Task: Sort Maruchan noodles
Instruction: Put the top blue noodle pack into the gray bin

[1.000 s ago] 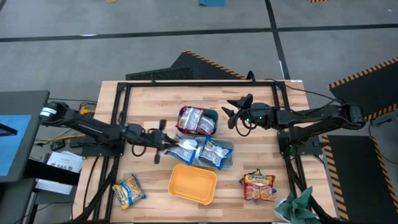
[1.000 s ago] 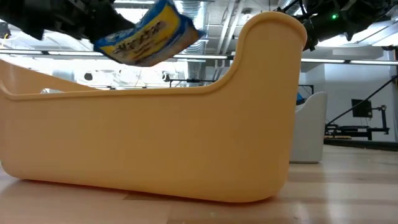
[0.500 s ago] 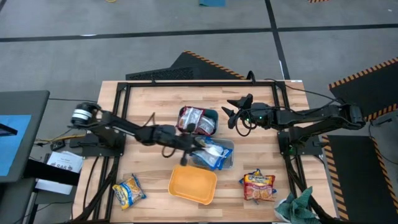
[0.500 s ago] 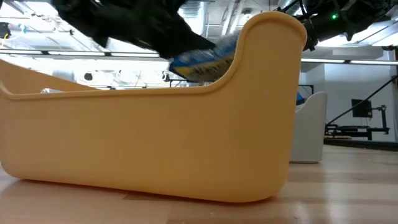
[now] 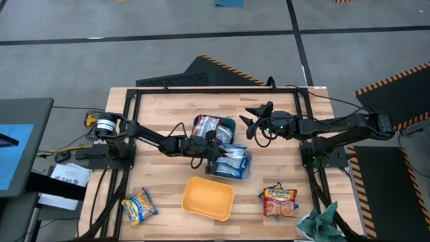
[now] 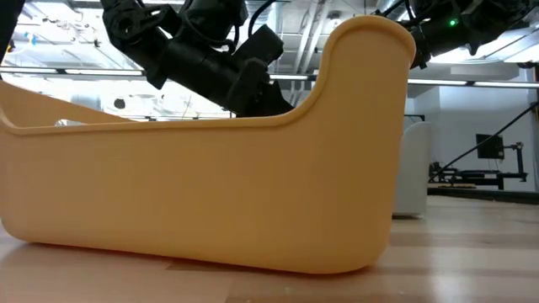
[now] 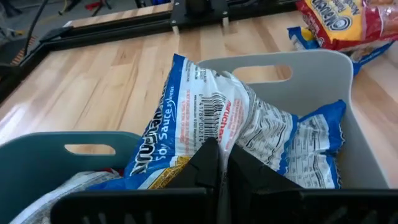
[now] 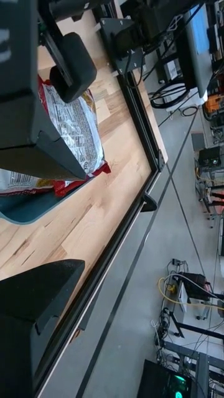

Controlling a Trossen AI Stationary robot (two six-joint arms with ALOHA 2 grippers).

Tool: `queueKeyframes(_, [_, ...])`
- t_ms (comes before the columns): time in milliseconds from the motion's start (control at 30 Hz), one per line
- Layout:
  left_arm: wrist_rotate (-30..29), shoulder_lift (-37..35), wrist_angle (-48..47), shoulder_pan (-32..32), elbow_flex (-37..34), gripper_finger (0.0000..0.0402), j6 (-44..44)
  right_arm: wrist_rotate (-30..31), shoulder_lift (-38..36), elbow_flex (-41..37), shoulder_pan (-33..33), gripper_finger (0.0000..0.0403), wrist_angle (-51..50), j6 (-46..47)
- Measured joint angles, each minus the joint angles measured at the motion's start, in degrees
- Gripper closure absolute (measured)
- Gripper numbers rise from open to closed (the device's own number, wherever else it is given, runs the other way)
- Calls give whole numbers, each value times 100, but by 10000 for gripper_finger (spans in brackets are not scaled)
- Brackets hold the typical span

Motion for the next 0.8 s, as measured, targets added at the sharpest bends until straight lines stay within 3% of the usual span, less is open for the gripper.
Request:
queueKeyframes(200, [50, -70, 26, -40, -4, 401, -61, 0, 0, 0, 0, 163, 0, -1])
queueKeyframes(533, [45, -782, -271, -341, -15, 401, -135, 0, 0, 0, -2, 163, -2, -41])
queueKeyframes(800, [-128, -715, -574, -373, -95, 401, -649, 0, 0, 0, -2, 163, -1, -39])
